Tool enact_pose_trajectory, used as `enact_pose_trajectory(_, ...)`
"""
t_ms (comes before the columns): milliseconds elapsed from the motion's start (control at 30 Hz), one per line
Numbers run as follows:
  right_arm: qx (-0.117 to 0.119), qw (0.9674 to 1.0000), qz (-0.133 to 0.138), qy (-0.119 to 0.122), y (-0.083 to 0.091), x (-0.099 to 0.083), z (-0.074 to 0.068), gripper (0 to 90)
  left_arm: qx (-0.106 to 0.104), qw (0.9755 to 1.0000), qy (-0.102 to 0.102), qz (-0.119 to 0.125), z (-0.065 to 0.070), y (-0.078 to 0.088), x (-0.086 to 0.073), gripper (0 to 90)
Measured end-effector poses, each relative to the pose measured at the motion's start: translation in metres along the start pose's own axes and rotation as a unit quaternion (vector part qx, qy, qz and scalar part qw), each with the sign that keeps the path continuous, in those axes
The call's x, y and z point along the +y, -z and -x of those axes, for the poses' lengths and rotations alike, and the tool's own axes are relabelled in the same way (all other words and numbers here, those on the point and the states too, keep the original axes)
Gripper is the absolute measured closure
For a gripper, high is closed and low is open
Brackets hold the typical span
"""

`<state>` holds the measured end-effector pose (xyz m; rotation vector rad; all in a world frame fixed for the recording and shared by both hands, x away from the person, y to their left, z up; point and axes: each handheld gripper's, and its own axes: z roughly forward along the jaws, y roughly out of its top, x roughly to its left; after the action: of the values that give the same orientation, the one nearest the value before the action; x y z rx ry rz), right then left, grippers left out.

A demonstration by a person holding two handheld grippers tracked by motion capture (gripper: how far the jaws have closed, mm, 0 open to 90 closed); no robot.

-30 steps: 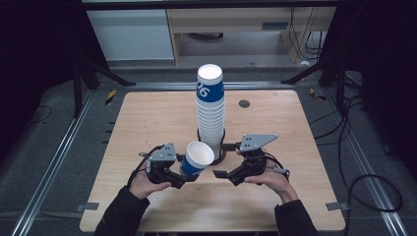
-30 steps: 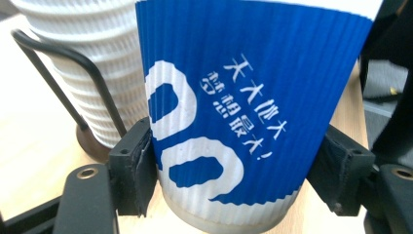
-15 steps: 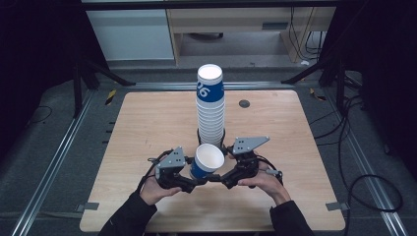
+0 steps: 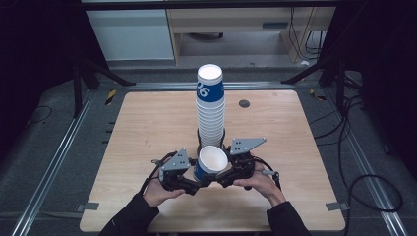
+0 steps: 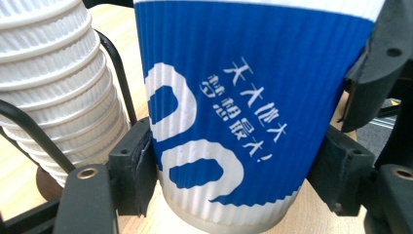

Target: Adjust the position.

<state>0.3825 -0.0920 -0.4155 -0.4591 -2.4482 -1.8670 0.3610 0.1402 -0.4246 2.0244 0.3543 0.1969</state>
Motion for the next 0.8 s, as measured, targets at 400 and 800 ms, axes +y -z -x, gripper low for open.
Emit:
enact_pose_trajectory(400, -0.006, 0.9999, 0.012, 0.004, 0.002, -0.001, 0.0, 21.8, 0.001, 0.9999, 0.003, -0.01, -0.002, 0.001, -0.002, 22.0)
enact_pose_trajectory(800, -0.094, 0.9946, 0.044, 0.001, 0.037, 0.003, 0.006, 21.7, 0.039, 0.9983, 0.041, -0.013, -0.019, 0.02, -0.012, 18.4)
